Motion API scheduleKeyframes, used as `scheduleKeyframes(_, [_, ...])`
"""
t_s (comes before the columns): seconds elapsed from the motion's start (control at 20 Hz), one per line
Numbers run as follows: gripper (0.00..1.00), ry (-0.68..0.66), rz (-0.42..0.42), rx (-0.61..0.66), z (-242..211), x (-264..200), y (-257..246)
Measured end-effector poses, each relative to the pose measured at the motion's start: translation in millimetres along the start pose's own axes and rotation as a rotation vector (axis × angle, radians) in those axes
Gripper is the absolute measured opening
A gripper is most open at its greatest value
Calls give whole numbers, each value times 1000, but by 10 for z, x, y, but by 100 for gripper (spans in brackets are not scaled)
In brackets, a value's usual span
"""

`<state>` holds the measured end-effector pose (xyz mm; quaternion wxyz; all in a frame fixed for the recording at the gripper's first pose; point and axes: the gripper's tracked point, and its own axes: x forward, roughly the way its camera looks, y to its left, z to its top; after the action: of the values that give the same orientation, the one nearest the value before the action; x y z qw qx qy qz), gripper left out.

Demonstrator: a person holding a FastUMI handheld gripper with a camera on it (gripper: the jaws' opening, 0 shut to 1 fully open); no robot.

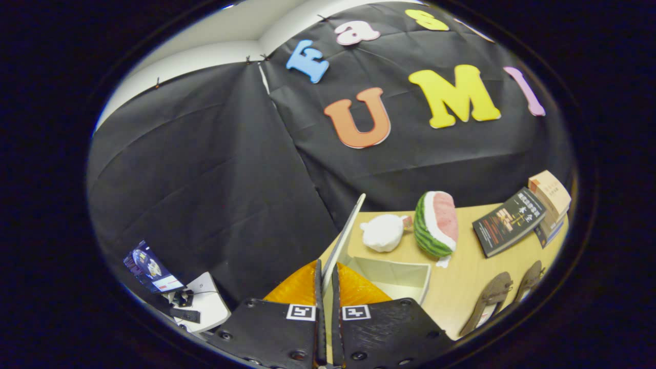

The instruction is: Open the storage box then place both shoes into the box .Put the left shoe in first, then the right shoe, with the right side of both shoes facing outward in a uniform manner.

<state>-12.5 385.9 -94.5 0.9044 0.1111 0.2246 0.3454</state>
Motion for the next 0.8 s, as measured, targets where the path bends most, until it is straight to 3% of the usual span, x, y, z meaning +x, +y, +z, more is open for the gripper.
scheduleKeyframes(0.15, [13,4,45,-75,49,258,431])
scheduleKeyframes(0.35, [44,-5,82,-163,44,495,780])
scheduleKeyframes(0.6, [82,-15,94,-185,16,524,939])
scheduleKeyframes(0.8, [85,-41,33,-205,93,377,787])
